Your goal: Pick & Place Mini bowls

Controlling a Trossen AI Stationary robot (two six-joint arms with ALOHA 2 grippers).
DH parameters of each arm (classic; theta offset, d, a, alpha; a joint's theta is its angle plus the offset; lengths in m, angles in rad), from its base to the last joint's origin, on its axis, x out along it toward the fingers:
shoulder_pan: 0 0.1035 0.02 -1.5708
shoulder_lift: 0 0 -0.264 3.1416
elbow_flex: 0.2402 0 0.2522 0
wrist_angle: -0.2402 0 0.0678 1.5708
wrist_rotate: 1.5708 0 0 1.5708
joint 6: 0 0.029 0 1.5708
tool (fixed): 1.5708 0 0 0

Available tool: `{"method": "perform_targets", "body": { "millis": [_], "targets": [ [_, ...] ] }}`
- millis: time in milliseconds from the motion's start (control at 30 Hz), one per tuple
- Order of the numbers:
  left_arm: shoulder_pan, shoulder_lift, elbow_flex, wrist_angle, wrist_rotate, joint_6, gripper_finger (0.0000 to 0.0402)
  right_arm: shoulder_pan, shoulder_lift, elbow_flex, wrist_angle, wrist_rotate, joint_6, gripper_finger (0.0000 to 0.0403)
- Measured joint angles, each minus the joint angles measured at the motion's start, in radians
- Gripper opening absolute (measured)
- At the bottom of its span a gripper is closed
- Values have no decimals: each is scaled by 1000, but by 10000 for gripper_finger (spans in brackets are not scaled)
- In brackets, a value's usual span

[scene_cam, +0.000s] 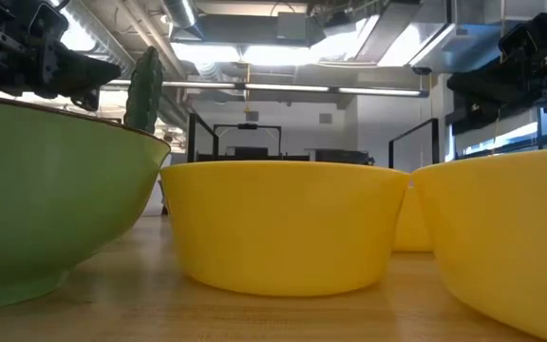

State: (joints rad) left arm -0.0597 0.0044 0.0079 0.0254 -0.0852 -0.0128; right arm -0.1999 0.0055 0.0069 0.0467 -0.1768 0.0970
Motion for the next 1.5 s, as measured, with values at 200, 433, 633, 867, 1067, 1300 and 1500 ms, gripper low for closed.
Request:
{"method": "perform_targets", "body": {
  "millis": [200,433,633,867,1067,1300,1500],
  "targets": [
    [0,0,0,0,0,0,4,0,0,0,0,0,0,29],
    [0,0,0,0,0,0,4,0,0,0,0,0,0,29],
    [0,0,0,0,0,0,4,0,0,0,0,0,0,29],
    [0,0,0,0,0,0,4,0,0,0,0,0,0,29],
    [0,0,0,63,0,-87,4,0,0,0,0,0,0,29],
    [0,0,0,142,0,-131,4,0,0,0,0,0,0,29],
    [0,0,0,141,0,-131,4,0,0,0,0,0,-10,29]
  ]
}}
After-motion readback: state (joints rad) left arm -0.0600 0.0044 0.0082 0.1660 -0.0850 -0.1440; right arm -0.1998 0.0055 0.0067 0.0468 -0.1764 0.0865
